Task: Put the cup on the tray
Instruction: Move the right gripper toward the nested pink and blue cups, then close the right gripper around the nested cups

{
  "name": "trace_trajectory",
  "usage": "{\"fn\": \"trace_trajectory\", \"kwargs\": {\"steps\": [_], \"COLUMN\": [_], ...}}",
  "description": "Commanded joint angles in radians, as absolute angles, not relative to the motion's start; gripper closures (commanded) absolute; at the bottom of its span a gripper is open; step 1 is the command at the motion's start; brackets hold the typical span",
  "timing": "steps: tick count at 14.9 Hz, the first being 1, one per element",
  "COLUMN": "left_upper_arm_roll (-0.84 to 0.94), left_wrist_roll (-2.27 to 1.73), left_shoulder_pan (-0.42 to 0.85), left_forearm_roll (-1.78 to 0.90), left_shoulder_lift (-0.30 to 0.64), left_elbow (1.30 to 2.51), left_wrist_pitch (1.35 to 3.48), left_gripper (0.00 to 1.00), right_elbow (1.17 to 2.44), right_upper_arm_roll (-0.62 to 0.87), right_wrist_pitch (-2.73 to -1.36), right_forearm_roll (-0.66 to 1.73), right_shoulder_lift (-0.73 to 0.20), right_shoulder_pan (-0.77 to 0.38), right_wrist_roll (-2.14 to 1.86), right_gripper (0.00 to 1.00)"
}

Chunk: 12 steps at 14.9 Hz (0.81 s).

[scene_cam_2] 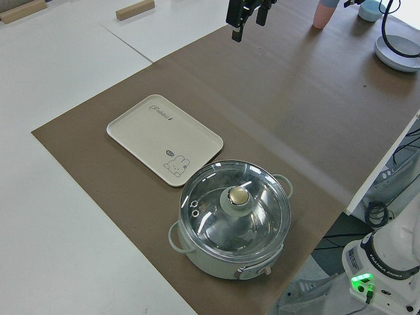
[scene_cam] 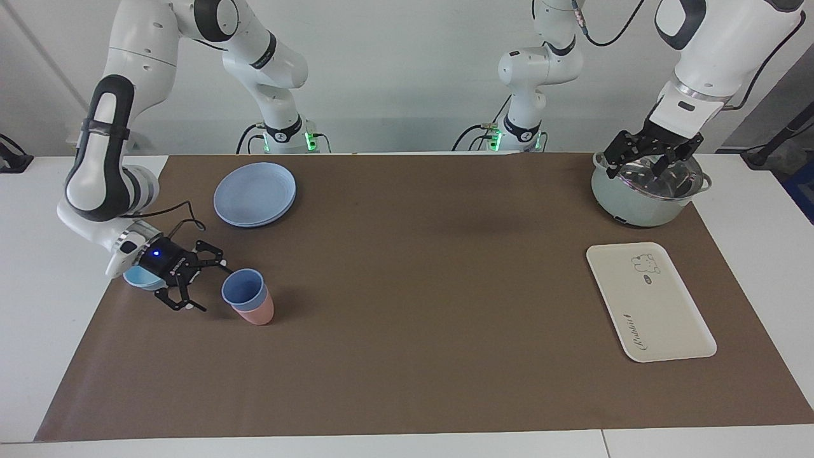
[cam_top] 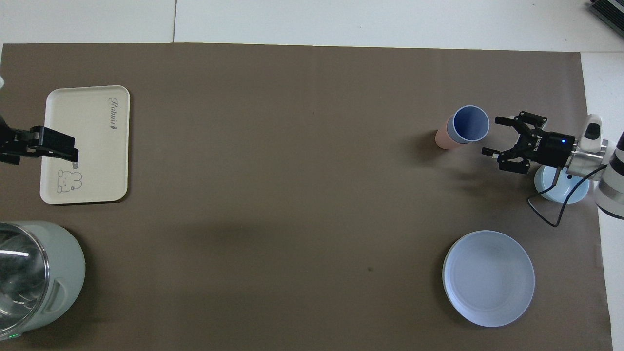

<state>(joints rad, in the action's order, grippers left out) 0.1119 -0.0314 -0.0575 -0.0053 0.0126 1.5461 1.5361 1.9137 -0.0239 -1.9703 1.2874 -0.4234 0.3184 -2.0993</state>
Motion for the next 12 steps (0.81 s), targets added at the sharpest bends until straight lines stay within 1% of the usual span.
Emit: {"fn": "trace_trajectory", "kwargs": {"steps": [1,3,7,12], "left_upper_arm_roll": [0.107,0.11,0.112,0.11], "left_wrist_roll": [-0.04,-0.038,-0.034,-0.041], "left_shoulder_pan": [-0.043,-0.043,-0.043,-0.044], "left_forearm_roll": [-0.014,-0.014,-0.014,-0.014], "left_shoulder_lift": [-0.014,-0.014,-0.014,-0.014], "left_elbow": [1.58,1.58,1.58,1.578], "left_wrist_pitch": [1.552,1.551,1.552,1.549], "left_gripper": [0.0,0.0,0.0,0.0], "right_elbow": [1.927,1.963,1.991,2.023], "right_upper_arm_roll": [-0.02,-0.02,-0.018,-0.02], "right_wrist_pitch": [-1.965,-1.98,-1.996,-2.031], "right_forearm_roll": [1.35,1.4,1.414,1.491], "right_shoulder_lift": [-0.43,-0.422,-0.417,-0.41], "right_shoulder_pan": [0.301,0.287,0.278,0.247], "right_wrist_roll": [-2.14,-2.161,-2.201,-2.247], "right_gripper": [0.0,0.0,0.0,0.0]}}
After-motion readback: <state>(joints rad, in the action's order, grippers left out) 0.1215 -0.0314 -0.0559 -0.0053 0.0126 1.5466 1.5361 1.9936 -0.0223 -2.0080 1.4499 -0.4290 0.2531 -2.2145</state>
